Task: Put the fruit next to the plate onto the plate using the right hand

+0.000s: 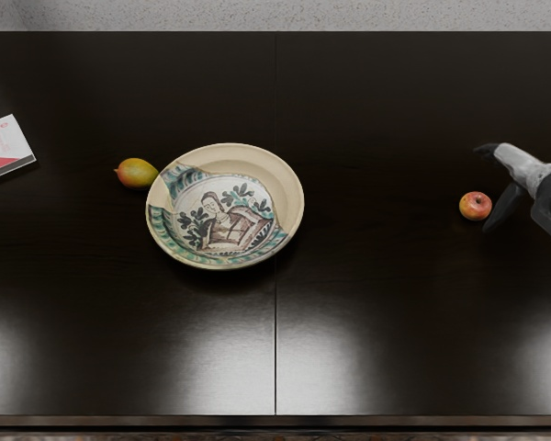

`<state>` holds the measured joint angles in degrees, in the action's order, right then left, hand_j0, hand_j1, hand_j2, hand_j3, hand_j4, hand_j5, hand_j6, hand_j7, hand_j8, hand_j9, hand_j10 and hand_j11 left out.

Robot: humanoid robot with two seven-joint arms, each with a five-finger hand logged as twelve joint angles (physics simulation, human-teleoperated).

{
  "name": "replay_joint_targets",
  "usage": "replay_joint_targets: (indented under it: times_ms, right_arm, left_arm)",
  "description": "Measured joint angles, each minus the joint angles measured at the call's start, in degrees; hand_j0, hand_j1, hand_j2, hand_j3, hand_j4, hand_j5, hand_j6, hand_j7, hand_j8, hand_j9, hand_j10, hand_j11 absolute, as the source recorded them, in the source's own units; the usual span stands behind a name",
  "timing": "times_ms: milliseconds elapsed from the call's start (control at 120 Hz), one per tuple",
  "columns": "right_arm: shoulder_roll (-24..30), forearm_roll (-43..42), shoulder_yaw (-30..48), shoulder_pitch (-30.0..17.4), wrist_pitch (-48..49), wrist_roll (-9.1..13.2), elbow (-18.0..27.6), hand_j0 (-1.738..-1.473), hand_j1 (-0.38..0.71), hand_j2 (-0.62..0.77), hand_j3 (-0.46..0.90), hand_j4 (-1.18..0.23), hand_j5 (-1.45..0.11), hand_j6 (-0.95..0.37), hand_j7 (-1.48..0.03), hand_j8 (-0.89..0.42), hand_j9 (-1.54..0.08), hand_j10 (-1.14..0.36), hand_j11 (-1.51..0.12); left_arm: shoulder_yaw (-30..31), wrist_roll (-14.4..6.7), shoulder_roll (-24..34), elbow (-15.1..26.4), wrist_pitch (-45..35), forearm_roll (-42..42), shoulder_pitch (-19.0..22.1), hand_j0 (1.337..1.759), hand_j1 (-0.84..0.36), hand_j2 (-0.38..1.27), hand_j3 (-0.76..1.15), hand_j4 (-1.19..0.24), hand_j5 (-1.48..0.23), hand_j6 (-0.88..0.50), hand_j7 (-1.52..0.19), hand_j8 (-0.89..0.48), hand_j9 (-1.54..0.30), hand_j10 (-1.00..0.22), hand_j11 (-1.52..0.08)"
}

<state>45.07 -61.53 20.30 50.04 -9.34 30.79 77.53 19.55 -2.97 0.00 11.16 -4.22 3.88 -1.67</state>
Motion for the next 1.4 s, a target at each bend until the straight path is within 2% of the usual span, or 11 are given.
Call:
replay_joint_targets:
  times_ms: [333, 717, 1250, 1400]
  right_arm:
    - [-3.50, -1.80, -3.95, 0.03, -7.21, 0.07, -1.75, -1.658, -0.06, -0.05, 0.00, -0.25, -0.32, -0.25, -0.32, -0.25, -0.32, -0.25, -0.32]
    - [-4.91, -1.75, -5.30, -0.11, -8.31, 0.15, -2.49, -1.658, 0.08, -0.07, 0.00, -0.36, -0.47, -0.36, -0.47, -0.36, -0.47, -0.36, -0.47]
    - [-6.22, -1.39, -5.36, -0.84, -8.26, 0.27, -4.47, -1.658, 0.17, -0.08, 0.00, -0.44, -0.57, -0.44, -0.57, -0.44, -0.57, -0.44, -0.57]
    - [-6.29, -1.30, -5.35, -0.86, -8.04, 0.66, -4.42, -1.658, 0.22, -0.08, 0.00, -0.49, -0.62, -0.49, -0.63, -0.40, -0.63, -0.49, -0.63]
  left_arm:
    - [-0.02, 0.02, 0.00, 0.00, 0.00, 0.00, 0.00, 1.658, 0.07, 0.05, 0.00, -0.23, -0.30, -0.23, -0.30, -0.23, -0.30, -0.23, -0.30]
    - [0.00, -0.01, 0.00, 0.00, 0.00, 0.00, 0.00, 1.658, 0.07, 0.05, 0.00, -0.23, -0.30, -0.23, -0.30, -0.23, -0.30, -0.23, -0.30]
    - [-0.01, 0.00, 0.00, 0.00, 0.00, 0.00, 0.00, 1.658, 0.07, 0.05, 0.00, -0.23, -0.30, -0.23, -0.30, -0.23, -0.30, -0.23, -0.30]
    - [0.01, -0.01, 0.00, 0.00, 0.00, 0.00, 0.00, 1.658, 0.07, 0.05, 0.00, -0.23, -0.30, -0.23, -0.30, -0.23, -0.30, -0.23, -0.30]
